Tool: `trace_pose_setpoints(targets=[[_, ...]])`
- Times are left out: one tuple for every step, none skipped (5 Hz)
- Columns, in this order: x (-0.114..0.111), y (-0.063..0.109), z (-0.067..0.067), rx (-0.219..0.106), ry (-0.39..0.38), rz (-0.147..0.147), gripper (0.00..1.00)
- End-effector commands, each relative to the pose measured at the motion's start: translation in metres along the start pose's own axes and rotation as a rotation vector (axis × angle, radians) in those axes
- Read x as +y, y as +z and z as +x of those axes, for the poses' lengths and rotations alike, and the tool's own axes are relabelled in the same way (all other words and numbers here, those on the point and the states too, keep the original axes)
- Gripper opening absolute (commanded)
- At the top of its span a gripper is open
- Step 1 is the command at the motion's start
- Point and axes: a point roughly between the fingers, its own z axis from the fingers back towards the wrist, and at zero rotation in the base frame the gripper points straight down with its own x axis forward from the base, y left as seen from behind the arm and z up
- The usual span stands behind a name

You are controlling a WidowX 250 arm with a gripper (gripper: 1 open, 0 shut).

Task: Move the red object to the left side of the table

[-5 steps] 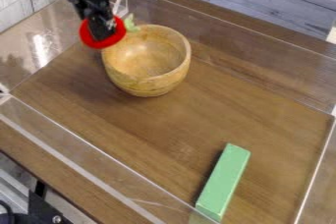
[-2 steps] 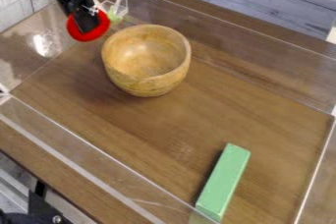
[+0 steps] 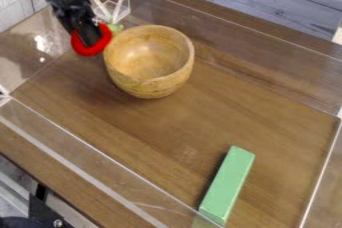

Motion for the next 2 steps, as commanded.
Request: trace_pose_setpoints(targets=[[0.012,0.006,0.012,-0.046,0.041,0.025,0.0],[0.024,-0.003,0.01,-0.036,0.046,0.001,0.0]])
